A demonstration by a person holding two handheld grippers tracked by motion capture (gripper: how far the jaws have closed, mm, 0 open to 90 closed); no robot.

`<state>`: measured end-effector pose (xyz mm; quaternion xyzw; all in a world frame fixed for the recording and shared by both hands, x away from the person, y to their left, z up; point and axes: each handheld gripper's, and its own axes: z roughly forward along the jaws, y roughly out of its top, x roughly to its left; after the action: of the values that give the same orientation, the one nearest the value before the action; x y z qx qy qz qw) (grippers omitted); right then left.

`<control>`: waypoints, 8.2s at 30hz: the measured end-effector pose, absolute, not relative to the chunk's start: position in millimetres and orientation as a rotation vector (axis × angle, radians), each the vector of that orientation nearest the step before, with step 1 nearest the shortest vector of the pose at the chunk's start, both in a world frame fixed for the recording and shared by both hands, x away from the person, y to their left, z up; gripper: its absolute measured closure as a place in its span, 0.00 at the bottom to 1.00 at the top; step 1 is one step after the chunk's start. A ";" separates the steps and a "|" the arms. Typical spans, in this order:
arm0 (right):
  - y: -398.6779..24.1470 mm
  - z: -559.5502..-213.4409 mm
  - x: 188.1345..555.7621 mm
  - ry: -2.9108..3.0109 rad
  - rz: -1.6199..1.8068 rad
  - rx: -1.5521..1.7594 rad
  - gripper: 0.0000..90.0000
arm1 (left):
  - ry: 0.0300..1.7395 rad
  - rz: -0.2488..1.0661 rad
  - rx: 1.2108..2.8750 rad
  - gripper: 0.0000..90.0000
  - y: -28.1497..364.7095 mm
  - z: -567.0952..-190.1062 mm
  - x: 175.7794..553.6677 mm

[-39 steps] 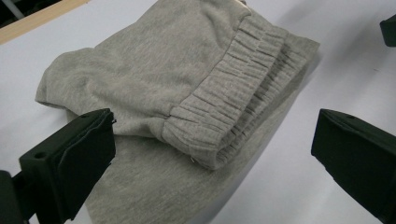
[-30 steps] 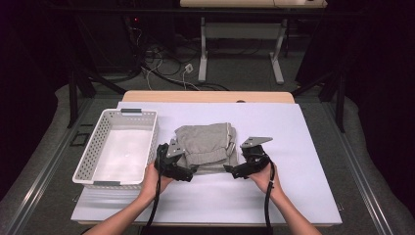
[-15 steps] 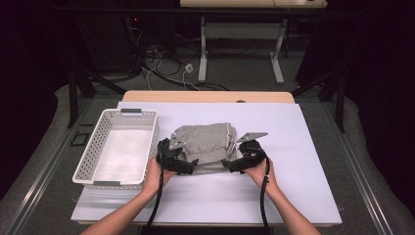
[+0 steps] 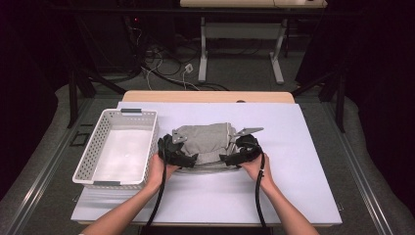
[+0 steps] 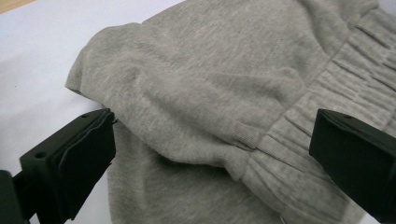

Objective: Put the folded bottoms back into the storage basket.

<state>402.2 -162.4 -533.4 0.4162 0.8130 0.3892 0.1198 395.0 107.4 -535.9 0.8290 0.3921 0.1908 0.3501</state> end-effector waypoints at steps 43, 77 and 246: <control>-164.9 -550.2 441.9 2.273 1.081 1.456 0.23 | 1.182 0.375 2.165 0.17 99.4 -558.3 438.2; -160.8 -556.9 440.7 2.317 1.097 1.460 0.65 | 1.079 0.305 2.138 0.68 94.2 -557.4 430.7; -134.7 -473.9 385.1 2.319 1.187 1.024 0.86 | 0.779 0.390 2.149 0.85 132.5 -462.2 389.4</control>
<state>385.1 -134.7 -473.9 0.3606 0.8163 0.4177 0.1704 389.4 132.5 -462.2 0.8494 0.3079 0.1543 0.3999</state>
